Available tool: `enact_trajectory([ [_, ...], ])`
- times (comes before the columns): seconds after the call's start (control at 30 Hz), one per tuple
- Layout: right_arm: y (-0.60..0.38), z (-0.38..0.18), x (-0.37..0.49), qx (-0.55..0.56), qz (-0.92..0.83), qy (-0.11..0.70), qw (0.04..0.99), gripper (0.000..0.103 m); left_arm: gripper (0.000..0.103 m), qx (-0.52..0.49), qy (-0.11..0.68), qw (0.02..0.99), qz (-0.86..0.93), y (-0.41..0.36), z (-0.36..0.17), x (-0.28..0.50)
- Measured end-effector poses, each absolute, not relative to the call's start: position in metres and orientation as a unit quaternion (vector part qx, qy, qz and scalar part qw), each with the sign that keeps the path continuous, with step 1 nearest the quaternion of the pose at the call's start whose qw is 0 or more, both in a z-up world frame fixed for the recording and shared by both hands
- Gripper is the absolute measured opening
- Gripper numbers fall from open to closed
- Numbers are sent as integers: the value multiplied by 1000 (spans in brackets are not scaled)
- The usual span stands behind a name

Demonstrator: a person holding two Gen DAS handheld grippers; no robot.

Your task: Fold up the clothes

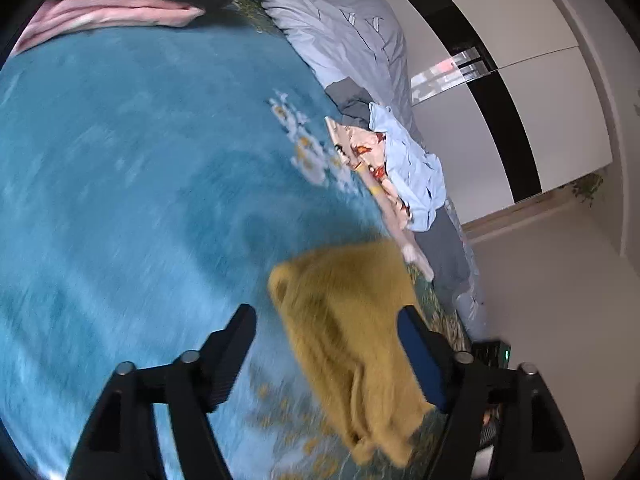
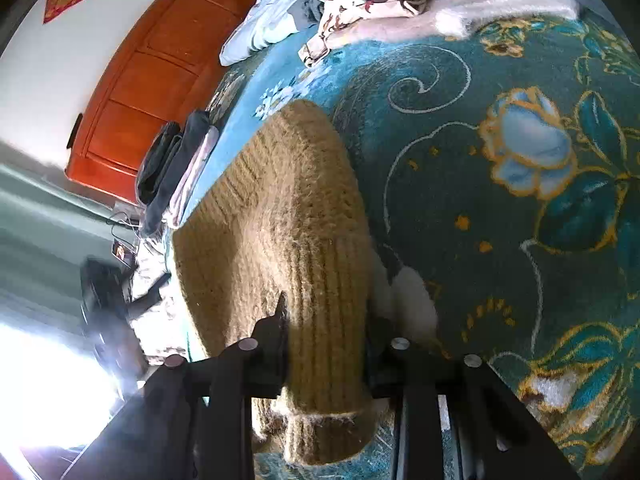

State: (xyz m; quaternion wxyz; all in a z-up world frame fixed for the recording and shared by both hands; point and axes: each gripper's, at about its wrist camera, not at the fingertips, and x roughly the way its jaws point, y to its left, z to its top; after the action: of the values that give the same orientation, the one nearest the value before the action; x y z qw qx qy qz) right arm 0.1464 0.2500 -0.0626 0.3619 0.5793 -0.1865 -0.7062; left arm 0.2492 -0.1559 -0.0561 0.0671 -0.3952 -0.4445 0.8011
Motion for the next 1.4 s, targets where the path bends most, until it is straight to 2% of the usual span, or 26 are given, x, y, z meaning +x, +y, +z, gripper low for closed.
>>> enact_trajectory([
  [0.03, 250, -61, 149, 574, -709, -190, 364, 35, 79, -404, -441, 66, 799, -156, -57, 236],
  [0.1, 261, -57, 149, 556, -720, -212, 357, 49, 80, -423, -438, 73, 790, -155, -63, 212],
  [0.13, 272, -56, 150, 542, -728, -236, 347, 62, 80, -434, -436, 79, 784, -152, -68, 201],
  [0.17, 284, -57, 152, 525, -738, -263, 333, 67, 80, -444, -432, 81, 780, -151, -73, 192],
  [0.33, 331, -67, 198, 468, -756, -376, 261, 69, 80, -487, -416, 102, 761, -141, -100, 156],
  [0.67, 307, -98, 275, 453, -749, -459, 154, 71, 84, -537, -419, 199, 704, -121, -125, 109],
  [1.03, 262, -107, 259, 442, -742, -484, 139, 74, 91, -570, -357, 233, 702, -92, -121, 89],
  [1.2, 250, -105, 243, 429, -748, -489, 134, 74, 89, -562, -350, 228, 714, -89, -118, 97],
  [1.27, 250, -104, 238, 426, -747, -491, 141, 73, 84, -565, -329, 225, 723, -85, -115, 101],
  [1.33, 250, -105, 233, 424, -741, -497, 155, 71, 69, -570, -297, 214, 736, -80, -110, 106],
  [1.37, 250, -106, 230, 424, -738, -499, 160, 65, 66, -572, -285, 209, 741, -78, -108, 108],
  [1.4, 251, -107, 228, 429, -736, -499, 160, 60, 58, -572, -284, 203, 742, -80, -106, 110],
])
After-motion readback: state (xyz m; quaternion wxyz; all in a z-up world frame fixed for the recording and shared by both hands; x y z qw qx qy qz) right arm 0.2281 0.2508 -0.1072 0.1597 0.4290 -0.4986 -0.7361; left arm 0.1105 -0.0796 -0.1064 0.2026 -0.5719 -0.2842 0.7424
